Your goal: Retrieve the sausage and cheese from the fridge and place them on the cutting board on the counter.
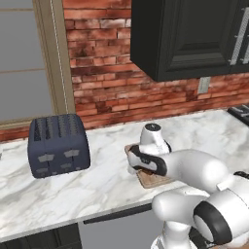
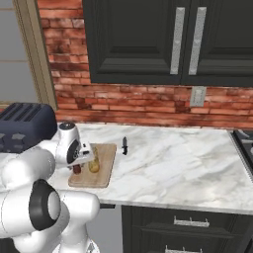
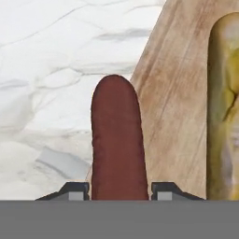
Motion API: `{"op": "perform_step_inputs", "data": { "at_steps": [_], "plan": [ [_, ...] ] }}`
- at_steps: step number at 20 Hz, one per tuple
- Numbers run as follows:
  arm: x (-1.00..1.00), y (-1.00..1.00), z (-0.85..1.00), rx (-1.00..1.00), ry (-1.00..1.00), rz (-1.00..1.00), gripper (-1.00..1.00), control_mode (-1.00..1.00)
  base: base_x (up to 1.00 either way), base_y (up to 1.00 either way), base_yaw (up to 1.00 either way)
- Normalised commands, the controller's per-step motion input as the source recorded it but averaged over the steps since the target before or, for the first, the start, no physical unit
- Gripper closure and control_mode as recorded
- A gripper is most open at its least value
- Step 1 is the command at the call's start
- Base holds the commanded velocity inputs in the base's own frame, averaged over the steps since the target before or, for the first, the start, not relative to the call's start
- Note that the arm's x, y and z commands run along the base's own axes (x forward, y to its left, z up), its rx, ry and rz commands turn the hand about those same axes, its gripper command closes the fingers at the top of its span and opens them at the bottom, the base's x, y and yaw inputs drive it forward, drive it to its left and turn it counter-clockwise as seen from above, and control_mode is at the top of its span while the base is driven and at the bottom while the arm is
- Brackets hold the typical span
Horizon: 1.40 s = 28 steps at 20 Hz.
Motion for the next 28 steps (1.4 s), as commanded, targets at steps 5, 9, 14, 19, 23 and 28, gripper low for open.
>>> {"op": "perform_step_inputs", "data": {
  "at_steps": [5, 9, 14, 19, 23, 28],
  "plan": [
    [0.41, -0.07, -0.47, -0.01, 0.10, 0.00, 1.00, -1.00, 0.00, 0.00, 0.00],
    [0.19, -0.03, -0.21, 0.00, 0.05, 0.01, 1.00, -1.00, 0.00, 0.00, 0.00],
    [-0.02, -0.03, -0.11, 0.00, 0.03, 0.00, 1.00, -1.00, 0.00, 0.00, 0.00],
    [-0.24, -0.03, -0.15, 0.00, 0.02, 0.00, 1.00, -1.00, 0.00, 0.00, 0.00],
    [-0.36, -0.11, 0.00, 0.00, 0.00, 0.00, 1.00, -1.00, 0.00, 0.00, 0.00],
    [-0.44, -0.20, 0.00, 0.00, 0.00, 0.00, 1.00, -1.00, 0.00, 0.00, 0.00]
  ]
}}
